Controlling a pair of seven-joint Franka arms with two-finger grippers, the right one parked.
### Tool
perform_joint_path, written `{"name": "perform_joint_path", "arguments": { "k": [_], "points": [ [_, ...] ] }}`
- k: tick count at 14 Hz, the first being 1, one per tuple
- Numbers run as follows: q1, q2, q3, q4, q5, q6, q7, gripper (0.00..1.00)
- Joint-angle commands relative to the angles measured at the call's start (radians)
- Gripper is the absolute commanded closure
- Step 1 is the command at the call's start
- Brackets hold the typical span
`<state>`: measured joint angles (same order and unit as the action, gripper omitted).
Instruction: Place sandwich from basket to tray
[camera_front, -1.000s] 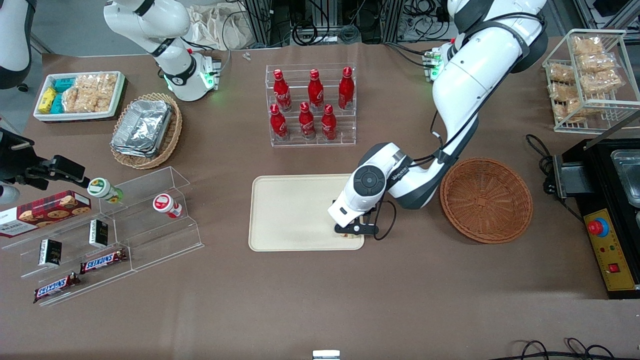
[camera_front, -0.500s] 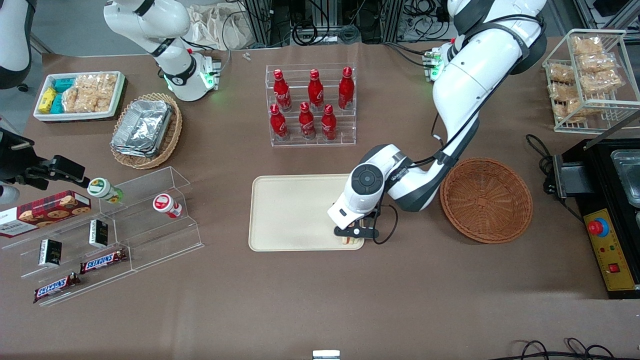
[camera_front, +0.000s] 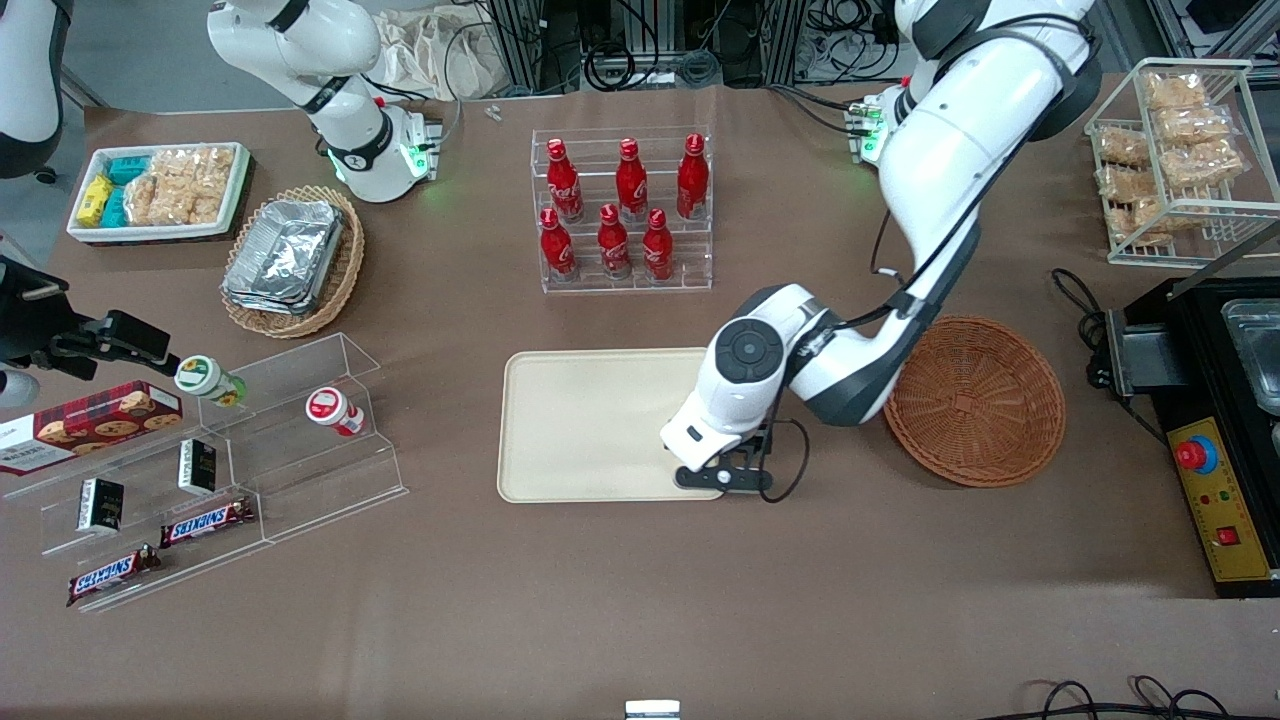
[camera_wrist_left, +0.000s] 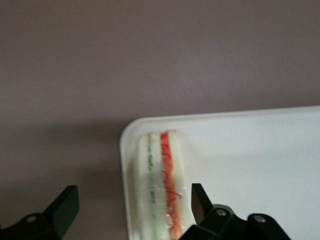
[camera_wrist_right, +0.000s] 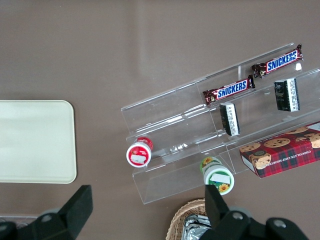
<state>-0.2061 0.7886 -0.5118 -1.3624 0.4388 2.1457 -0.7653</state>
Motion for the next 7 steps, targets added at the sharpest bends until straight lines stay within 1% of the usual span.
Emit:
{"name": "perform_joint_path", "arguments": {
  "k": [1, 2, 4, 5, 6, 7],
  "points": [
    [0.106, -0.144, -0.005, -0.020, 0.006, -0.155, 0.000, 0.00],
    [0.144, -0.190, -0.007, -0.020, -0.011, -0.208, 0.004, 0.00],
    [0.210, -0.261, -0.005, -0.027, -0.049, -0.254, 0.040, 0.00],
    [0.256, -0.291, -0.007, -0.030, -0.078, -0.285, 0.084, 0.00],
    [0.267, -0.327, 0.001, -0.029, -0.121, -0.321, 0.142, 0.00],
    [0.269, -0.359, 0.042, -0.029, -0.167, -0.346, 0.196, 0.00]
  ]
}}
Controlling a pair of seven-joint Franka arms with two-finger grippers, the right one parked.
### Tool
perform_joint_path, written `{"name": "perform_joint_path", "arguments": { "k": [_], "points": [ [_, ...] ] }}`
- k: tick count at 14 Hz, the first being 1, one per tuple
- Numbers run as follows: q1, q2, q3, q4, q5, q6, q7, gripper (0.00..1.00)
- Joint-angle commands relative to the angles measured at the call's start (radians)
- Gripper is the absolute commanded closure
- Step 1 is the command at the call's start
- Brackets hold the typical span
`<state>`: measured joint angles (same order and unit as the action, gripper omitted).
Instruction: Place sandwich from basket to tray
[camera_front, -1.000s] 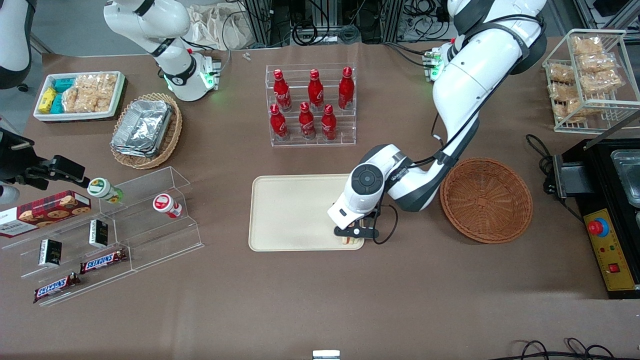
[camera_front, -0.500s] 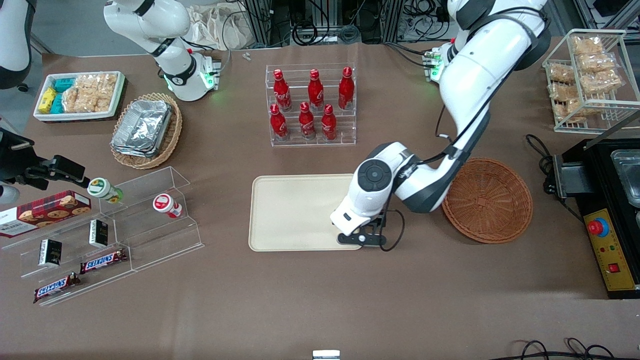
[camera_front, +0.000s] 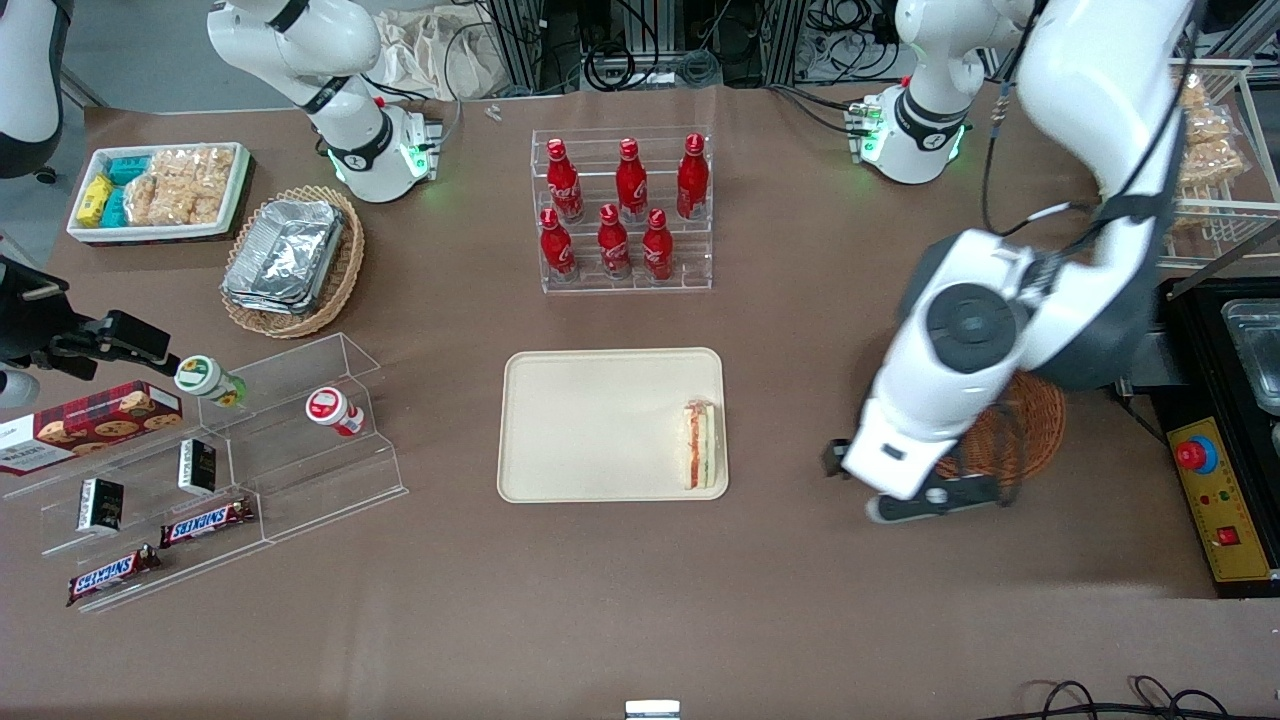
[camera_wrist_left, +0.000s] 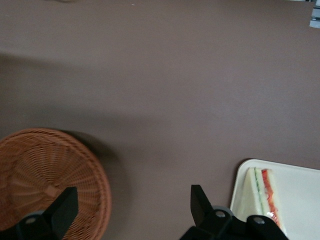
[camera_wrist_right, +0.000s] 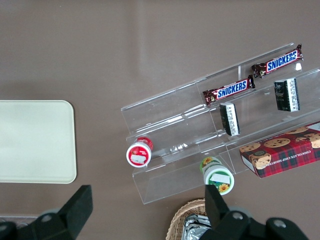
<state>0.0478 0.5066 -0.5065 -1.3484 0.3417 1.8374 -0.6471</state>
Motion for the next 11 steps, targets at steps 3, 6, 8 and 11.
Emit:
{"name": "perform_joint_path", "arguments": {
  "k": [3, 6, 8, 11],
  "points": [
    [0.009, -0.190, 0.208, -0.102, -0.246, -0.033, 0.281, 0.00],
    [0.004, -0.354, 0.313, -0.318, -0.276, 0.055, 0.481, 0.00],
    [0.003, -0.448, 0.350, -0.460, -0.283, 0.123, 0.535, 0.00],
    [-0.005, -0.445, 0.367, -0.428, -0.285, 0.039, 0.616, 0.00]
  ]
}}
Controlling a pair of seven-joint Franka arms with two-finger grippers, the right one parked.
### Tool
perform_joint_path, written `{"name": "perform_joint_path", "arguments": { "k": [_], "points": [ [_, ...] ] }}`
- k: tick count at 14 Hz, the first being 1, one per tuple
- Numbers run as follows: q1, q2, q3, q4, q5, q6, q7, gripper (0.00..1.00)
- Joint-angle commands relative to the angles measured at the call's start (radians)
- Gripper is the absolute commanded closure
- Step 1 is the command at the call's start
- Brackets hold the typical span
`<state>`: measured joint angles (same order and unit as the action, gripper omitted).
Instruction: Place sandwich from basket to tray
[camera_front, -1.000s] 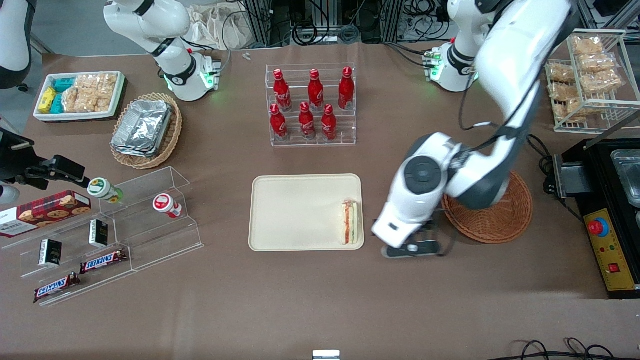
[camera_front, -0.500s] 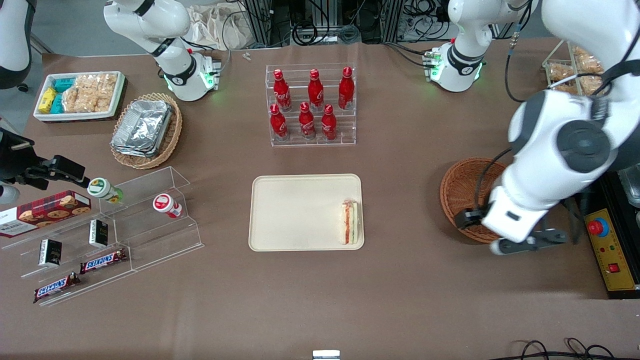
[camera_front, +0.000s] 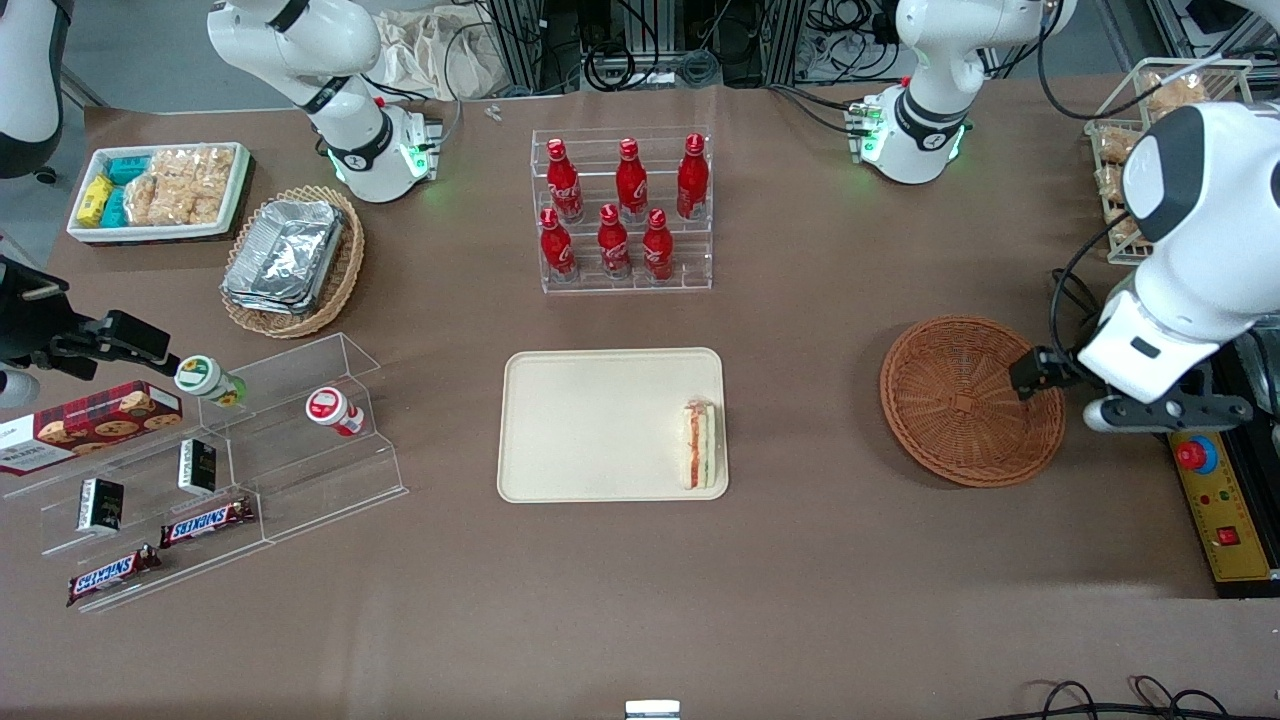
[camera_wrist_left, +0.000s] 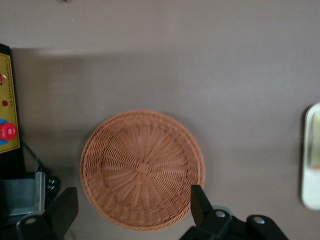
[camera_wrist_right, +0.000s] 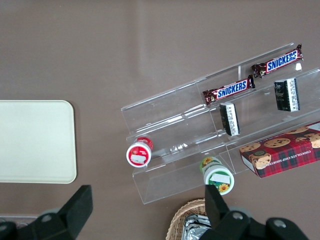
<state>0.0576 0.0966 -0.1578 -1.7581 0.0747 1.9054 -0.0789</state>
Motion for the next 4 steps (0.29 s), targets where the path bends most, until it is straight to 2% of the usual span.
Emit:
{"name": "perform_joint_path", "arguments": {
  "k": [1, 4],
  "points": [
    [-0.018, -0.012, 0.018, 0.027, -0.016, -0.069, 0.056, 0.00],
    [-0.024, 0.017, 0.017, 0.080, -0.018, -0.132, 0.073, 0.00]
  ]
}}
